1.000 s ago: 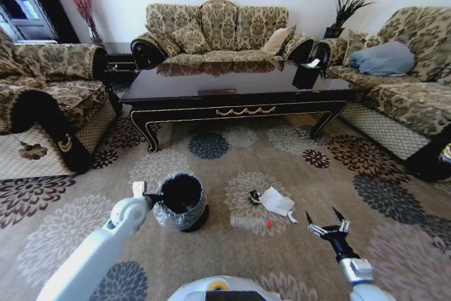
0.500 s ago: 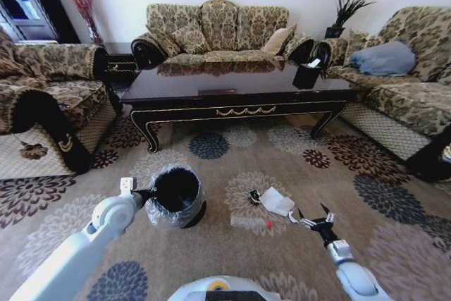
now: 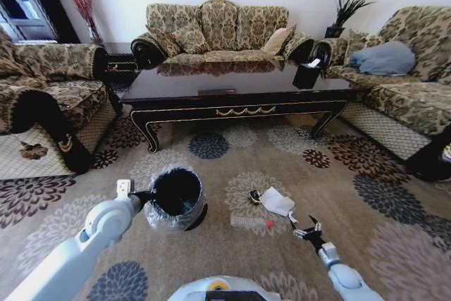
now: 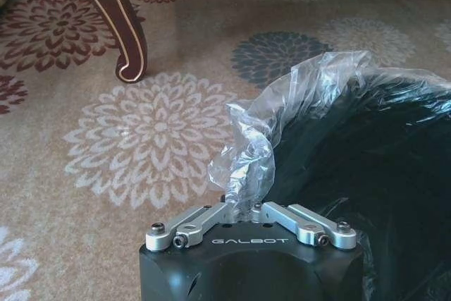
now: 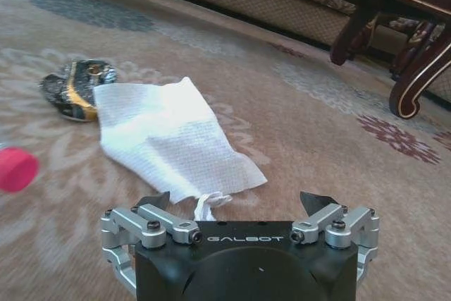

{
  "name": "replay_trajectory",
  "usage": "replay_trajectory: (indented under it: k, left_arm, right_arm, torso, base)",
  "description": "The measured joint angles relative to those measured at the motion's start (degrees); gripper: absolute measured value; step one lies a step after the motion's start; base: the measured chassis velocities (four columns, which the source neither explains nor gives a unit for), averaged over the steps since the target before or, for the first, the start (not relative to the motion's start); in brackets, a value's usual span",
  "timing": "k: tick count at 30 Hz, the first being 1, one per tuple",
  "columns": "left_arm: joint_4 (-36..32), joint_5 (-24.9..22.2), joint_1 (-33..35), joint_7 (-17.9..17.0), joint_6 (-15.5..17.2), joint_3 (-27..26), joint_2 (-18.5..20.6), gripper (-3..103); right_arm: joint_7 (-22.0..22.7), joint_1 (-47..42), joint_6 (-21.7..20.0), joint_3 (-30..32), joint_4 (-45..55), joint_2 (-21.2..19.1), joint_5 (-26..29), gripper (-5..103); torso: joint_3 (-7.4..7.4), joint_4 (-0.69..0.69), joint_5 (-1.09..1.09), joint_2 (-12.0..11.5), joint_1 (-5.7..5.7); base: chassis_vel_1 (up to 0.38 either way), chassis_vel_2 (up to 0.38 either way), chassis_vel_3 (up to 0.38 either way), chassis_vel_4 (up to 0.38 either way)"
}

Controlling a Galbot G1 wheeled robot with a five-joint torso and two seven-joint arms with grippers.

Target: Move to the front of the table and pick up the trash from the floor, then place it into the trash bin.

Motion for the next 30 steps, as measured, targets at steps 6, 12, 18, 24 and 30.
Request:
replay_trajectory:
  k: [6, 12, 18, 24, 30]
  left_arm:
    - [-0.6, -0.1, 0.8, 0.2, -0.2, -0.8, 0.1, 2]
    - [-0.1, -1.0, 1.1, 0.0, -0.2, -1.9, 0.0, 2]
    - [-0.1, -1.6, 1.2, -0.2, -0.2, -2.3, 0.2, 2]
    - [-0.4, -2.5, 0.7, -0.8, -0.9, -2.4, -0.5, 2]
    - [-1.5, -3.8, 1.2, -1.6, -1.0, -3.1, -1.6, 2]
  right_arm:
    - [0.0, 3.4, 0.0, -0.6, -2.5, 1.4, 0.5, 100]
    - [-0.3, 5.6, 0.0, -1.2, -5.7, 3.8, -0.2, 103]
    - [-0.6, 6.0, 0.1, -1.4, -7.5, 4.3, -1.2, 87]
    - [-0.7, 5.8, 0.2, -1.2, -7.8, 4.6, -1.2, 59]
    - [-0.8, 5.6, -0.1, -0.9, -7.8, 5.1, -0.5, 38]
  torso:
    - [0.0, 0.01, -0.02, 0.0, 0.0]
    - [0.0, -0.01, 0.01, 0.0, 0.0]
    - [0.0, -0.01, 0.0, 0.0, 0.0]
    - [0.0, -0.01, 0.0, 0.0, 0.0]
    - [0.0, -0.01, 0.0, 0.0, 0.0]
  base:
    - [0.0, 0.0, 0.0, 0.0]
    - [0.0, 0.0, 0.0, 0.0]
    - [0.0, 0.0, 0.0, 0.0]
    - [0.0, 0.0, 0.0, 0.0]
    - [0.0, 0.0, 0.0, 0.0]
